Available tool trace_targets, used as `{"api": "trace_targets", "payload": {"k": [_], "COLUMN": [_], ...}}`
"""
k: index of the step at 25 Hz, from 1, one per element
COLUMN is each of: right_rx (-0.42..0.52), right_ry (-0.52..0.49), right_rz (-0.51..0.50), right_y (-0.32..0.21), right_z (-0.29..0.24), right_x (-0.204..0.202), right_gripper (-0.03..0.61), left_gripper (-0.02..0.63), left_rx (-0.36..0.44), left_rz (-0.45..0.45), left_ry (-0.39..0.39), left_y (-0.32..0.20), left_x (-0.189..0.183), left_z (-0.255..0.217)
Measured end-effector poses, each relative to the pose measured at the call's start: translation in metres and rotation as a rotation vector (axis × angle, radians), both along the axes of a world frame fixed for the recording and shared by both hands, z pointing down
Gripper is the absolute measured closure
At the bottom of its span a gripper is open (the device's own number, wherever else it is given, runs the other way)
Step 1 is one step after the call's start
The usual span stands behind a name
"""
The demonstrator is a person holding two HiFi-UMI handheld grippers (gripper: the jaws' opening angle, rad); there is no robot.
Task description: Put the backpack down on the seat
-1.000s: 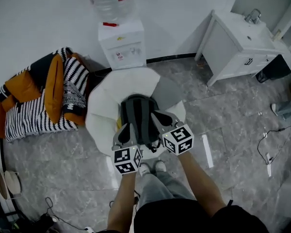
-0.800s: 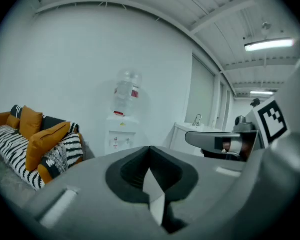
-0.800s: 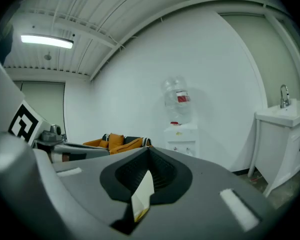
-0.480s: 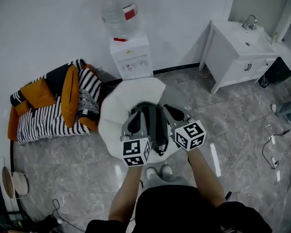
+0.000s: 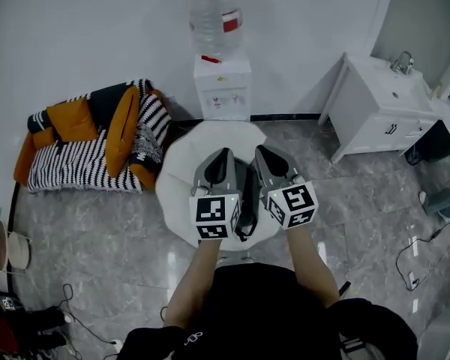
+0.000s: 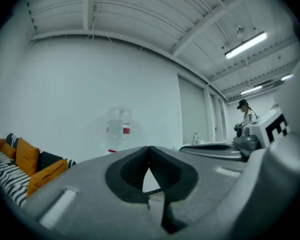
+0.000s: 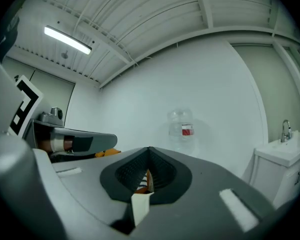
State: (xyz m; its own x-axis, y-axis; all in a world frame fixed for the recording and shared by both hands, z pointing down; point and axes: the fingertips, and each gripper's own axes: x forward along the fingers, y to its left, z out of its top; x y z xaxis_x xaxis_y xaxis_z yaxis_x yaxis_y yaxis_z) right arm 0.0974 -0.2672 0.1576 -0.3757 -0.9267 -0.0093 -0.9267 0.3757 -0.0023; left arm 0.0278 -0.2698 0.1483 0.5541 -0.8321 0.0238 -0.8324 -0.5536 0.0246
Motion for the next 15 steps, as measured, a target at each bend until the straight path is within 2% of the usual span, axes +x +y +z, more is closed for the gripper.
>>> {"api": "trace_targets", "payload": {"k": [3,6,15], "right_rx": [-0.002,-0.034,-0.005], "right_ry": [-0.036,-0.099,-0.058], "right_rz": [-0.017,-0.057,-0.079], "right_y": [-0.004,-0.009,-0.017], "right_z": [-0.003,-0.001,-0.006], "right_x": [-0.005,-0.011,-0.011], "right_gripper": [0.575,0.577,0.575], "left_gripper": [0.617,0.615,0.614], "left_rx": [0.02,0.028,0.04], "left_rz": [-0.045,-0.062,-0.054], "left_ry": [-0.06,-0.061,-0.068], "left_y": [0.0,0.001,-0.004], "left_x": [-0.005,-0.011,-0.003], "left_z": [0.002,0.002,-0.002]}}
